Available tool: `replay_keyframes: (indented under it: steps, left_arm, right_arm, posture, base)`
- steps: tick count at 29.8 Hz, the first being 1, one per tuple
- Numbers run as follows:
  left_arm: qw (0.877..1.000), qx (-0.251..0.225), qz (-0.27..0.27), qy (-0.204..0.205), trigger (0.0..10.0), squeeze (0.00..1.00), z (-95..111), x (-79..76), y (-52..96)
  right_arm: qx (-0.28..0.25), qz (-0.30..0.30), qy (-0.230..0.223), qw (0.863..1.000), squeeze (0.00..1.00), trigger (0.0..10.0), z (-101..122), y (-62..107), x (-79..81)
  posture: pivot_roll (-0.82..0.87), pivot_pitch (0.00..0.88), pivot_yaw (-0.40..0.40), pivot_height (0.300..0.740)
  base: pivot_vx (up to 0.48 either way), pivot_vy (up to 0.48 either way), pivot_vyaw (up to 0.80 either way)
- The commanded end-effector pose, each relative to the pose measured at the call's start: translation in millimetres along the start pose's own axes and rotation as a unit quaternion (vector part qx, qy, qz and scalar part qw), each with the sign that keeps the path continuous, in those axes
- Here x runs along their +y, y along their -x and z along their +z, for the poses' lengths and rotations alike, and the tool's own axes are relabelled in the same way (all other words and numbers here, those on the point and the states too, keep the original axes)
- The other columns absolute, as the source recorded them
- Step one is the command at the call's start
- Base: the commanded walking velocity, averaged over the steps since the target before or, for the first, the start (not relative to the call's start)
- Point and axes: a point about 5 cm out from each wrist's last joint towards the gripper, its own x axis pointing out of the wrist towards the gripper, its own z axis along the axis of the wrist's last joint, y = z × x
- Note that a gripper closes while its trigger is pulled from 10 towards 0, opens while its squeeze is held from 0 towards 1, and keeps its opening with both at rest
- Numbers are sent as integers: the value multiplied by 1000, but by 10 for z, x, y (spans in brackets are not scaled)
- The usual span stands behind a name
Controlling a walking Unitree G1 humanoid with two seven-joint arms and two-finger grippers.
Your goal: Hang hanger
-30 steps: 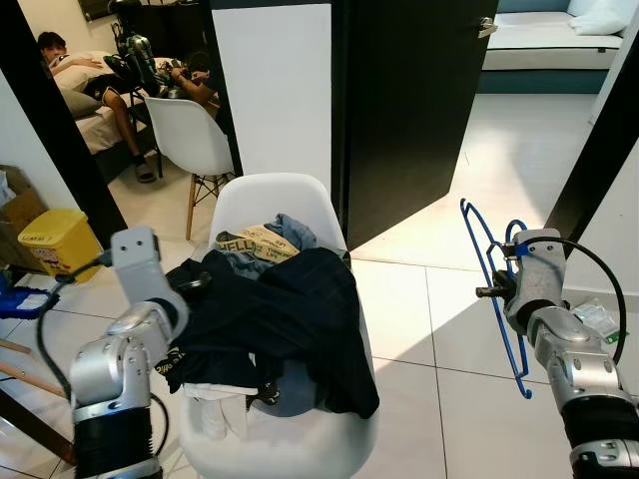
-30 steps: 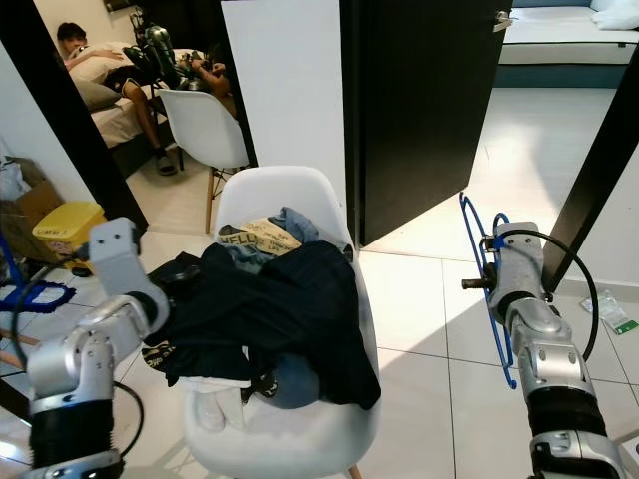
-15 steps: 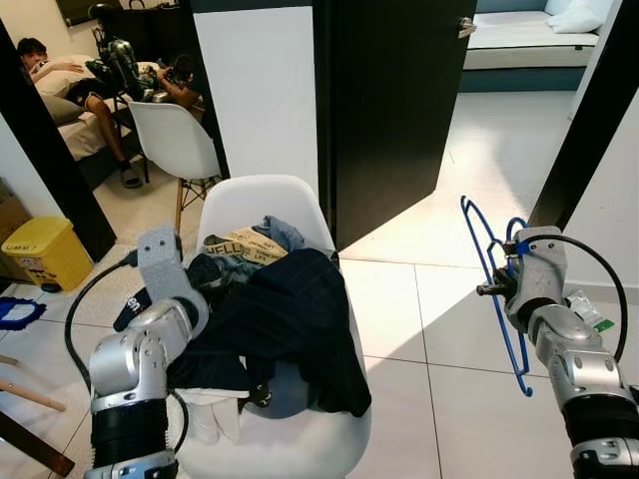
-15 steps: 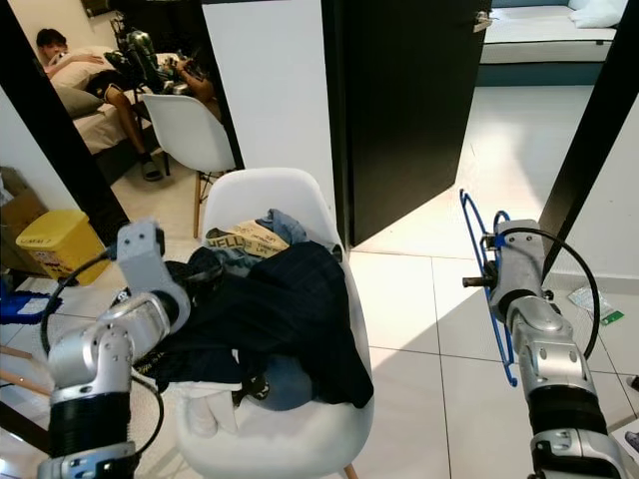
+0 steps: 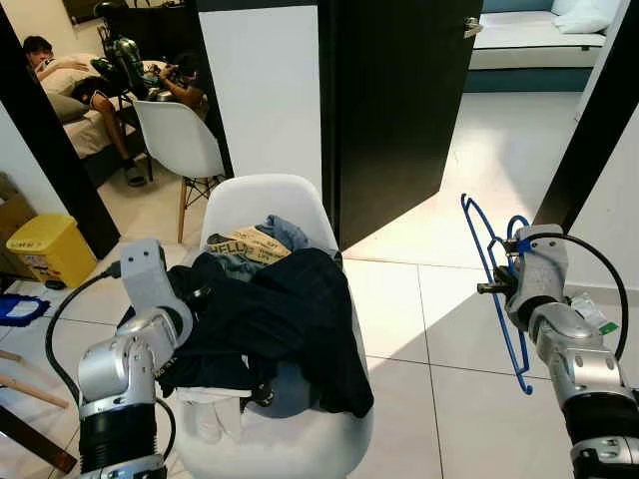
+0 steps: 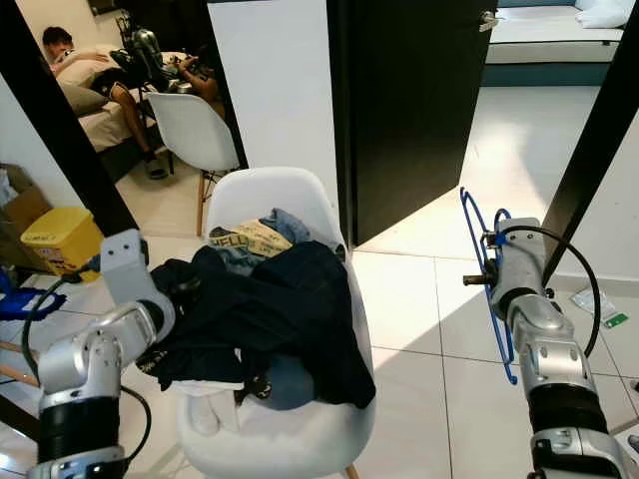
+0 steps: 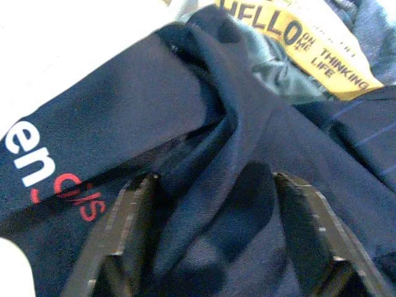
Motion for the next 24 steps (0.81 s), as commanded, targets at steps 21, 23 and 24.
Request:
replay_keyframes:
  steps: [21, 23, 24]
  left_arm:
    - [966, -207, -150, 27, 0, 0, 1145, -275, 122]
    - [954, -253, -158, 20, 0, 0, 1405, -294, 212]
    - [954, -253, -158, 20, 0, 0, 1405, -294, 212]
  right_arm:
    - [-42, 0, -18, 999, 0, 10000, 182, -34, 43]
    - [-43, 0, -19, 999, 0, 10000, 186, -36, 47]
    - [-43, 0, -19, 999, 0, 10000, 186, -36, 47]
  posture:
    - [-41, 0, 49, 740]
    - [-38, 0, 50, 740]
    - [-38, 0, 50, 740]
  base:
    - [0, 0, 0]
    - [0, 0, 0]
    - [0, 0, 0]
